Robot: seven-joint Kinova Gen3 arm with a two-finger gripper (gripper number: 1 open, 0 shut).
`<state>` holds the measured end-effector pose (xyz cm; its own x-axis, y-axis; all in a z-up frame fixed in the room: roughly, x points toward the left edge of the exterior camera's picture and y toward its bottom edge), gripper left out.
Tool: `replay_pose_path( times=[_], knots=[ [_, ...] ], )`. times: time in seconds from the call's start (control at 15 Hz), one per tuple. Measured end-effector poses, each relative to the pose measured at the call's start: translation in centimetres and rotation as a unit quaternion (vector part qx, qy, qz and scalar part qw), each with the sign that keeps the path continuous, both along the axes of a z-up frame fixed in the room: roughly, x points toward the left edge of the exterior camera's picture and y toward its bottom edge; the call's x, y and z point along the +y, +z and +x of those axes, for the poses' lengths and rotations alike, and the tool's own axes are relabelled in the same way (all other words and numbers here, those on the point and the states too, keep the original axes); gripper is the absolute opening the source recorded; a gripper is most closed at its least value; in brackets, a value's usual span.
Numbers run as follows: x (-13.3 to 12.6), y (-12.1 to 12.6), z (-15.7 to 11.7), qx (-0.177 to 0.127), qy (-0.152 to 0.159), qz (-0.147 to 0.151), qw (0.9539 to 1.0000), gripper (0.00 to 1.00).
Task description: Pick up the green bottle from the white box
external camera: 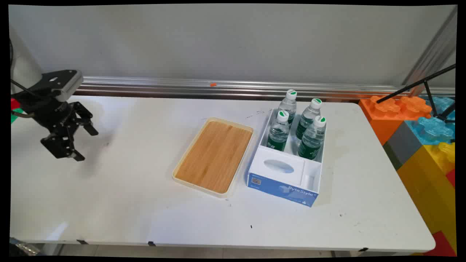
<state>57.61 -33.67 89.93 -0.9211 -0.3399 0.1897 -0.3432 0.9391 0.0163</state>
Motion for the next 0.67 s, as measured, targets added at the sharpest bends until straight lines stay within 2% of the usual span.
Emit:
replay_pose_path(
  times=[0.2, 0.4, 0.67],
  knots=[
    [-0.6, -0.4, -1.1, 0.020, -0.003, -0.017, 0.9997, 1.00],
    [-1.6, -0.5, -3.8, 0.041, 0.005, -0.040, 0.9984, 1.00],
    [-3.1, -0.4, -8.9, 0.071, 0.029, -0.067, 0.9948, 1.00]
  ],
)
